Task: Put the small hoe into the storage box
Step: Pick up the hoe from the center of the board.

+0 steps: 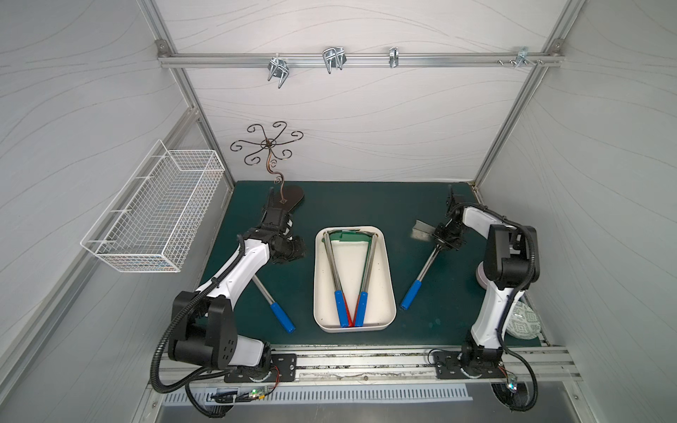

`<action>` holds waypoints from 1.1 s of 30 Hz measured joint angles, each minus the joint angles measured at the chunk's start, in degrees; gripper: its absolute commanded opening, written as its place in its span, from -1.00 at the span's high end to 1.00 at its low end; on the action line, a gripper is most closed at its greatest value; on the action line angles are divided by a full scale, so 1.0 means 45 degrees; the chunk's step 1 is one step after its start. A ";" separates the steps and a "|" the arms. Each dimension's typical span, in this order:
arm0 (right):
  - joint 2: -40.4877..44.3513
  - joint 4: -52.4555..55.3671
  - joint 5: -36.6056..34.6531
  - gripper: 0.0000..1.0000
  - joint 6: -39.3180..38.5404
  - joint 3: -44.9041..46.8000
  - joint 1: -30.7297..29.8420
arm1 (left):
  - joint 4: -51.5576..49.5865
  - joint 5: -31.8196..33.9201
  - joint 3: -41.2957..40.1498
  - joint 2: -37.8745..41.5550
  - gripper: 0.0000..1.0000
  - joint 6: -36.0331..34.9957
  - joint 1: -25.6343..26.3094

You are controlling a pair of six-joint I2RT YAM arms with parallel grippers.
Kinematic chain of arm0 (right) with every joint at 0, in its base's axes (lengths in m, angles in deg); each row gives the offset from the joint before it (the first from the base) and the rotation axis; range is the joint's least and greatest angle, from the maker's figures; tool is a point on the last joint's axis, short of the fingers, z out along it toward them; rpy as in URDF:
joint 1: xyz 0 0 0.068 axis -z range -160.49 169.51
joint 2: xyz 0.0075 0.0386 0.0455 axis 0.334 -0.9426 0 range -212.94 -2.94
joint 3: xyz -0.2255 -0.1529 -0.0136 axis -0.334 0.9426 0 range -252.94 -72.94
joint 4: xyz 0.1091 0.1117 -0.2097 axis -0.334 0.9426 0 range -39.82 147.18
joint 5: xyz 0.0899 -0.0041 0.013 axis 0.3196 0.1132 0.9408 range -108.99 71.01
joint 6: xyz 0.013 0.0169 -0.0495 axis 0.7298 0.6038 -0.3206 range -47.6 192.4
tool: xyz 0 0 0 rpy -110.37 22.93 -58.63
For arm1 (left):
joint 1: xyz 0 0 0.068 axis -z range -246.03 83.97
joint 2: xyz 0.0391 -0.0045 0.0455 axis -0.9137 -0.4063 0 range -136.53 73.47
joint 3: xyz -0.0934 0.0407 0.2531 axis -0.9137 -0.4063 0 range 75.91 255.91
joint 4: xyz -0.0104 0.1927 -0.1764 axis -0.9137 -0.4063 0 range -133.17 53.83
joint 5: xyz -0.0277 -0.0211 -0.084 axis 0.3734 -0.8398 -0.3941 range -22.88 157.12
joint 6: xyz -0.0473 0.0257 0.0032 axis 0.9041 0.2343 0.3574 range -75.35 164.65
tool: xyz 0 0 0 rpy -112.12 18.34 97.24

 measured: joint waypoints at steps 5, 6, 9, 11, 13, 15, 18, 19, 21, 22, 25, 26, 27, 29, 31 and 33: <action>0.0233 0.1418 -0.0709 1.00 -0.0403 -0.1229 -0.0661 | 0.0005 -0.0024 0.0000 0.0010 -0.13 0.0005 -0.0005; 0.0296 0.1783 -0.0816 1.00 -0.0486 -0.1593 -0.0797 | 0.0005 -0.0029 0.0000 0.0015 -0.13 0.0005 -0.0010; 0.0486 0.2880 -0.1098 1.00 -0.0602 -0.2701 -0.1219 | 0.0005 -0.0029 0.0000 0.0015 -0.13 0.0005 -0.0039; 0.0554 0.3643 -0.1287 1.00 -0.0685 -0.3453 -0.1491 | 0.0005 -0.0034 0.0000 0.0015 -0.13 0.0005 -0.0049; 0.0602 0.4352 -0.1438 1.00 -0.0748 -0.4138 -0.1749 | 0.0010 -0.0039 0.0000 0.0015 -0.13 0.0005 -0.0053; 0.0646 0.4969 -0.1515 1.00 -0.0792 -0.4658 -0.1957 | 0.0010 -0.0053 0.0000 0.0034 -0.13 0.0005 -0.0053; 0.0699 0.5746 -0.1506 1.00 -0.0806 -0.5144 -0.2215 | 0.0053 -0.0136 -0.0049 0.0136 -0.13 0.0000 -0.0053; 0.0724 0.5974 -0.1462 1.00 -0.0811 -0.5236 -0.2283 | 0.0107 -0.0267 -0.0073 0.0189 -0.14 -0.0019 -0.0053; 0.0831 0.6314 -0.1331 1.00 -0.0816 -0.5299 -0.2356 | 0.0379 -0.0733 -0.0204 0.0384 -0.17 -0.0068 0.0044; 0.0913 0.6460 -0.1209 1.00 -0.0821 -0.5299 -0.2370 | 0.0544 -0.0942 -0.0301 0.0554 -0.18 -0.0097 0.0141; 0.1248 0.6742 -0.0806 1.00 -0.0860 -0.5289 -0.2467 | 0.0855 -0.1156 -0.0316 0.1054 -0.27 -0.0141 0.1214; 0.1409 0.6785 -0.0675 1.00 -0.0869 -0.5260 -0.2497 | 0.0996 -0.1171 -0.0253 0.1195 -0.30 -0.0102 0.1865; 0.1603 0.6795 -0.0525 1.00 -0.0874 -0.5192 -0.2526 | 0.1219 -0.1180 -0.0155 0.1273 -0.33 -0.0039 0.2652; 0.2035 0.6761 -0.0248 1.00 -0.0874 -0.4954 -0.2623 | 0.1676 -0.1156 0.0209 0.1200 -0.36 0.0136 0.4187; 0.2516 0.6717 0.0078 1.00 -0.0874 -0.4546 -0.2764 | 0.2259 -0.1171 0.0772 0.0821 -0.40 0.0486 0.5493; 0.2934 0.6683 0.0403 1.00 -0.0869 -0.4065 -0.2900 | 0.2943 -0.1200 0.1559 0.0078 -0.48 0.0899 0.6645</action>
